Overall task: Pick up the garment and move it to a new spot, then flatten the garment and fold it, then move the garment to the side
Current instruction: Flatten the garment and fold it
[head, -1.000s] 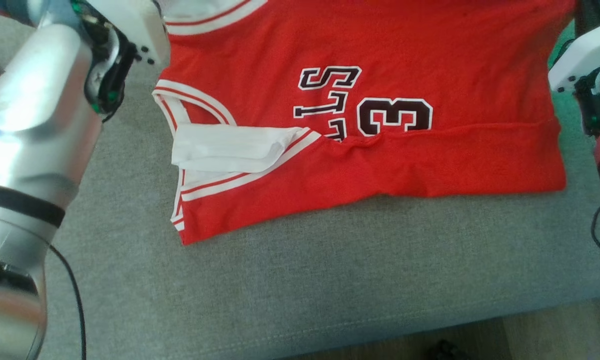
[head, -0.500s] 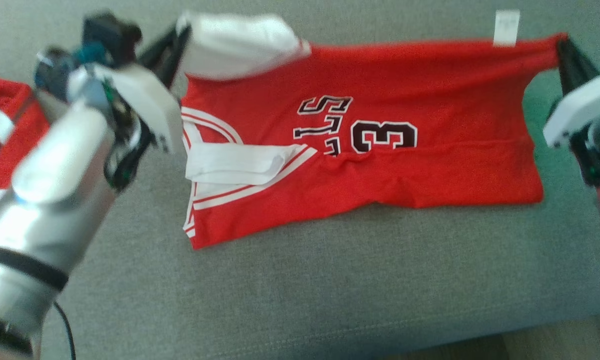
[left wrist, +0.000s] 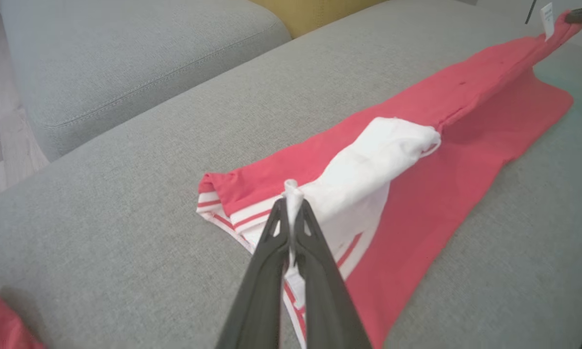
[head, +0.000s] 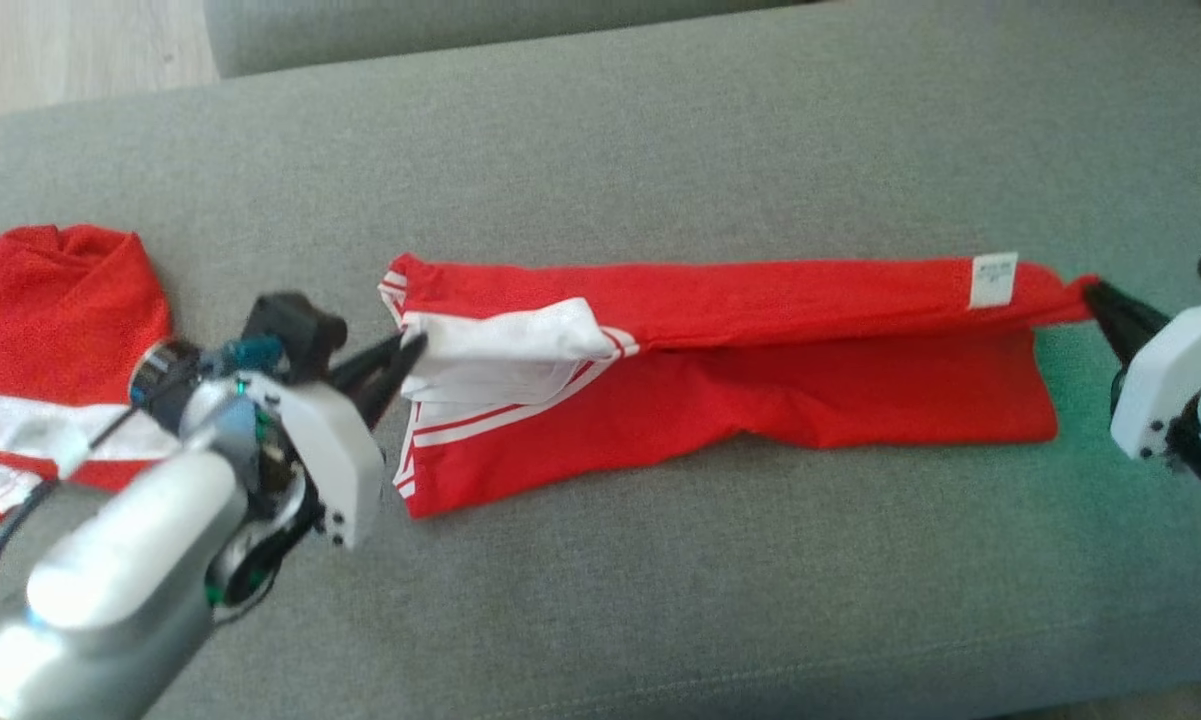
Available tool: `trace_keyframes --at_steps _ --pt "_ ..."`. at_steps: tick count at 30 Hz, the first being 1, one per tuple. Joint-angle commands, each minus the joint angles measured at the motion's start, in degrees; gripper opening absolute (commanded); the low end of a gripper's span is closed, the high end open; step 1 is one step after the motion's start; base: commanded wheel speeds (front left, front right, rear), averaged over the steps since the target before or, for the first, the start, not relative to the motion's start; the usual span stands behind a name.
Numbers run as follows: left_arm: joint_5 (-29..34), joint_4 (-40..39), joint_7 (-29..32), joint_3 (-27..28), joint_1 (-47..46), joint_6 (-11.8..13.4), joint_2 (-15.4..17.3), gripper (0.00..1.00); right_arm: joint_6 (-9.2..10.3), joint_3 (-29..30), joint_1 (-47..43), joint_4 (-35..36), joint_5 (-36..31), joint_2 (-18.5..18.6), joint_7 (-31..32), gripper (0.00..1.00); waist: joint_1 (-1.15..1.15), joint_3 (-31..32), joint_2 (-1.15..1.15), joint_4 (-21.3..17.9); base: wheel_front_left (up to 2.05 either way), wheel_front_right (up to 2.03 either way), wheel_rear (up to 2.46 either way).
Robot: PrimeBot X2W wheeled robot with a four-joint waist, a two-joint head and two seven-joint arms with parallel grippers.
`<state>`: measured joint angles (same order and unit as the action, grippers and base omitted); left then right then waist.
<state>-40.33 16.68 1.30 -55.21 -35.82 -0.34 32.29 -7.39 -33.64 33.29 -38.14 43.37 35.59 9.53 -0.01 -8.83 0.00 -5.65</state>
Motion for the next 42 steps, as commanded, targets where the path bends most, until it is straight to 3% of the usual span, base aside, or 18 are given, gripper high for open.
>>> trace_keyframes --at_steps 1,14,15,16,17,18,22,29,31,35,39,42 --pt "-0.5 -3.1 0.8 2.2 -1.3 0.9 3.2 0.0 -0.1 -0.5 -0.9 2.9 1.2 2.7 1.3 0.0 0.01 0.6 0.0 -0.1 0.0 0.0 0.0" --pt "0.9 -7.5 4.1 -1.5 2.6 2.5 4.9 0.0 -0.1 -1.3 -5.6 8.2 2.1 3.8 7.4 0.0 0.01 0.6 0.0 -0.9 0.0 0.0 0.0" --pt "0.9 -7.4 4.1 -1.6 2.9 2.6 4.8 0.0 -0.1 -1.0 -5.9 8.3 2.4 3.7 7.8 0.11 0.01 0.6 0.0 -1.0 0.0 0.0 0.0" --pt "0.9 -7.3 4.0 -1.7 3.1 2.8 4.7 0.31 -0.1 -0.6 -6.1 8.5 2.7 3.6 8.1 1.0 0.01 0.7 0.0 -1.1 0.0 0.0 0.0" --pt "1.0 -7.1 3.8 -1.8 3.3 3.0 4.5 0.92 -0.1 -0.1 -6.4 8.5 3.2 3.5 8.5 1.0 0.01 0.7 0.0 -1.1 0.0 0.0 0.0" --pt "0.9 -6.9 3.6 -1.8 3.6 3.3 4.3 1.0 -0.1 0.2 -6.7 8.7 3.5 3.4 8.9 1.0 0.01 0.8 0.0 -1.2 0.0 0.0 0.0" --pt "-0.4 -6.5 2.7 -1.0 4.3 4.2 3.5 1.0 -0.1 2.8 -7.6 9.7 3.7 3.7 8.3 1.0 0.01 1.2 0.0 -1.1 0.0 0.0 0.0" --pt "-5.0 -6.5 -5.1 6.7 5.2 9.6 1.1 1.0 -0.1 11.3 -8.5 10.6 1.6 0.9 1.4 1.0 0.01 2.7 0.0 -0.7 0.0 0.0 0.0" --pt "-7.2 -6.4 -10.4 11.0 5.9 12.2 -0.9 1.0 -0.1 15.3 -9.3 11.5 -0.7 -1.8 -2.9 1.0 0.01 3.2 0.0 -0.4 0.0 0.0 0.0" --pt "-9.5 -6.2 -15.3 17.0 7.5 14.9 -4.5 1.0 -0.1 20.8 -11.0 13.1 -4.7 -6.1 -8.8 1.0 0.01 3.6 0.0 -0.1 0.0 0.0 0.0" --pt "-7.6 -7.7 -16.2 24.3 10.5 15.6 -8.9 1.0 -0.1 25.1 -13.6 15.7 -9.3 -10.8 -13.4 1.0 0.01 3.8 0.0 0.0 0.0 0.0 0.0" --pt "-3.1 -9.4 -16.3 30.1 15.0 14.5 -12.9 1.0 -0.1 27.2 -15.8 17.4 -13.1 -13.9 -15.9 1.0 0.01 3.8 0.0 -0.1 0.0 0.0 0.0"
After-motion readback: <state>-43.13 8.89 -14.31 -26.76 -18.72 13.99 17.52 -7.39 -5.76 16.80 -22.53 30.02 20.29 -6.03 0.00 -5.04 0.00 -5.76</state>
